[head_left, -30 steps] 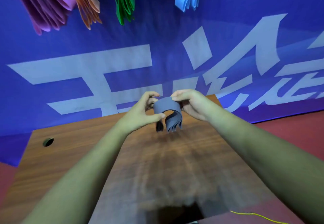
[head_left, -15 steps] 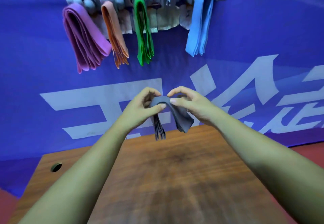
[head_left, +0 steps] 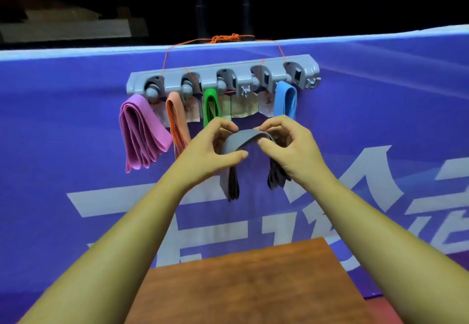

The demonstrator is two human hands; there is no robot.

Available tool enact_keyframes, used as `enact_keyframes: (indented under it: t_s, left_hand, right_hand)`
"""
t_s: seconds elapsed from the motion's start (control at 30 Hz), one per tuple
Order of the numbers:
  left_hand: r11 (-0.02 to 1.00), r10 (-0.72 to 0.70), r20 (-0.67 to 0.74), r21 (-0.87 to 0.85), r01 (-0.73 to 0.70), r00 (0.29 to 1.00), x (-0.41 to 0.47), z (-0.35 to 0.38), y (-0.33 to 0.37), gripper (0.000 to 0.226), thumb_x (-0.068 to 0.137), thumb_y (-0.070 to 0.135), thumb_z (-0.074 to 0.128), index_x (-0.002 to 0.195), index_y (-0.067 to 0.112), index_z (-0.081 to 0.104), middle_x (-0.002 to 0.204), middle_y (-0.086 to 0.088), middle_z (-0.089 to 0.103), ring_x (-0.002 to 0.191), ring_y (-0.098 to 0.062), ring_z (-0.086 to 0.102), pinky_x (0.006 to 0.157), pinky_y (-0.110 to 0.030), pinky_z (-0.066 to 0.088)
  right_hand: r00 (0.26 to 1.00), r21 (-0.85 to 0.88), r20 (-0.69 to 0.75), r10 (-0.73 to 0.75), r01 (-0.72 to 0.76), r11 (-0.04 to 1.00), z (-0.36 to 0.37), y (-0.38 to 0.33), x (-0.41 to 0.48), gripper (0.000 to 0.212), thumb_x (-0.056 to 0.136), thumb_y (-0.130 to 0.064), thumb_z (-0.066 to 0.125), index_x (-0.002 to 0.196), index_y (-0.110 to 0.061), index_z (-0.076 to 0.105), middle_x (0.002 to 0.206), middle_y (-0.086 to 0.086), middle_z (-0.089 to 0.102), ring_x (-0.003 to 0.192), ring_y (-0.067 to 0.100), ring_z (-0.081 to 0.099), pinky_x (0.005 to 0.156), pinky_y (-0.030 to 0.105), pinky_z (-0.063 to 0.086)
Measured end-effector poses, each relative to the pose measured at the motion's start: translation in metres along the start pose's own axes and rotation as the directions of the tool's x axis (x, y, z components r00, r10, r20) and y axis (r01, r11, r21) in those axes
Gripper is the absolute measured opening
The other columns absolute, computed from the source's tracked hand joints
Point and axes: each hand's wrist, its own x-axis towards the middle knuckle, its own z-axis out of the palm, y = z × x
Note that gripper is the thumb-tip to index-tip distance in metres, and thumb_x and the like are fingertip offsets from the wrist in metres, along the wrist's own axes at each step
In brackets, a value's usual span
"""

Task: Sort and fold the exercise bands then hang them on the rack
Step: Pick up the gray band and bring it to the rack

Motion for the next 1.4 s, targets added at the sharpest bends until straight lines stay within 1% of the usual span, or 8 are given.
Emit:
enact_keyframes:
  t_s: [0.2, 0.37, 0.53, 0.67, 0.93, 1.1, 1.23, 1.4]
  left_hand:
    - [0.996, 0.043, -0.162, -0.066, -0.054, 0.986, 0.039, -0.004, 0.041, 0.032, 0.076, 0.032, 0.076, 0.098, 0.023, 0.056, 0.102, -0.014, 0.069, 0.087, -0.017, 0.066, 0.078, -0.026, 0.05]
    - [0.999, 0.03, -0.268, 0.019, -0.026, 0.963, 0.072, -0.009, 0.066, 0.027, 0.086, 0.033, 0.072, 0.101, 0.018, 0.056, 0.1, -0.014, 0.07, 0.074, -0.015, 0.061, 0.062, -0.02, 0.044]
    - [0.993, 0.021, -0.314, 0.118, 0.017, 0.949, 0.096, -0.001, 0.062, 0.033, 0.086, 0.04, 0.069, 0.104, 0.016, 0.054, 0.096, -0.008, 0.066, 0.072, -0.016, 0.057, 0.064, -0.032, 0.045]
    - [0.977, -0.034, -0.344, 0.184, 0.103, 0.938, 0.101, 0.008, 0.046, 0.035, 0.088, 0.042, 0.064, 0.106, 0.016, 0.051, 0.102, -0.009, 0.064, 0.094, -0.029, 0.063, 0.085, -0.047, 0.052]
    - [0.948, 0.06, -0.401, 0.31, 0.074, 0.914, 0.1, 0.025, 0.027, 0.02, 0.097, 0.03, 0.055, 0.106, 0.016, 0.045, 0.1, -0.005, 0.057, 0.089, -0.021, 0.051, 0.066, -0.027, 0.028]
    - [0.961, 0.054, -0.454, 0.266, 0.077, 0.889, 0.106, 0.03, 0.018, 0.023, 0.098, 0.024, 0.051, 0.115, 0.009, 0.048, 0.111, -0.012, 0.06, 0.101, -0.025, 0.056, 0.075, -0.028, 0.036]
    - [0.963, 0.057, -0.431, 0.26, 0.064, 0.901, 0.101, 0.034, 0.009, 0.021, 0.098, 0.021, 0.051, 0.117, 0.011, 0.049, 0.115, -0.01, 0.06, 0.107, -0.024, 0.058, 0.087, -0.034, 0.047]
    - [0.974, 0.075, -0.438, 0.224, 0.029, 0.896, 0.093, 0.036, 0.005, 0.021, 0.099, 0.023, 0.05, 0.118, 0.017, 0.05, 0.113, -0.003, 0.063, 0.104, -0.018, 0.059, 0.084, -0.031, 0.046]
  right_hand:
    - [0.982, 0.045, -0.181, -0.052, 0.061, 0.997, -0.007, -0.023, 0.038, 0.009, 0.085, -0.015, 0.068, 0.093, -0.02, 0.068, 0.092, -0.002, 0.072, 0.092, 0.018, 0.067, 0.087, 0.042, 0.055]
    - [0.956, 0.061, -0.292, -0.035, 0.056, 0.997, 0.001, -0.028, 0.067, 0.006, 0.084, -0.031, 0.067, 0.085, -0.035, 0.063, 0.088, -0.005, 0.071, 0.089, 0.019, 0.069, 0.083, 0.048, 0.056]
    - [0.928, -0.003, -0.372, -0.002, 0.0, 1.0, 0.008, -0.024, 0.083, 0.006, 0.09, -0.026, 0.06, 0.089, -0.032, 0.06, 0.082, -0.001, 0.071, 0.081, 0.018, 0.067, 0.073, 0.036, 0.054]
    - [0.94, -0.088, -0.34, 0.022, -0.055, 0.995, 0.012, -0.012, 0.084, 0.002, 0.092, -0.023, 0.059, 0.092, -0.025, 0.061, 0.075, -0.01, 0.063, 0.078, 0.013, 0.059, 0.068, 0.027, 0.043]
    - [0.942, -0.184, -0.334, -0.021, -0.044, 0.982, 0.02, 0.008, 0.082, 0.019, 0.096, -0.012, 0.05, 0.108, -0.012, 0.066, 0.093, 0.0, 0.067, 0.08, -0.027, 0.046, 0.062, -0.002, 0.035]
    - [0.936, -0.162, -0.351, -0.033, -0.026, 0.986, 0.026, 0.009, 0.091, 0.027, 0.096, -0.012, 0.05, 0.117, -0.015, 0.066, 0.099, -0.001, 0.071, 0.085, 0.003, 0.061, 0.079, 0.017, 0.051]
    - [0.944, -0.203, -0.327, -0.037, -0.032, 0.979, 0.023, 0.015, 0.085, 0.027, 0.094, -0.009, 0.05, 0.114, -0.015, 0.067, 0.097, -0.005, 0.068, 0.077, -0.001, 0.054, 0.068, -0.002, 0.038]
    - [0.947, -0.177, -0.321, -0.016, -0.044, 0.983, 0.025, 0.017, 0.079, 0.019, 0.093, -0.012, 0.052, 0.103, -0.018, 0.067, 0.087, -0.012, 0.069, 0.079, -0.005, 0.058, 0.066, 0.005, 0.042]
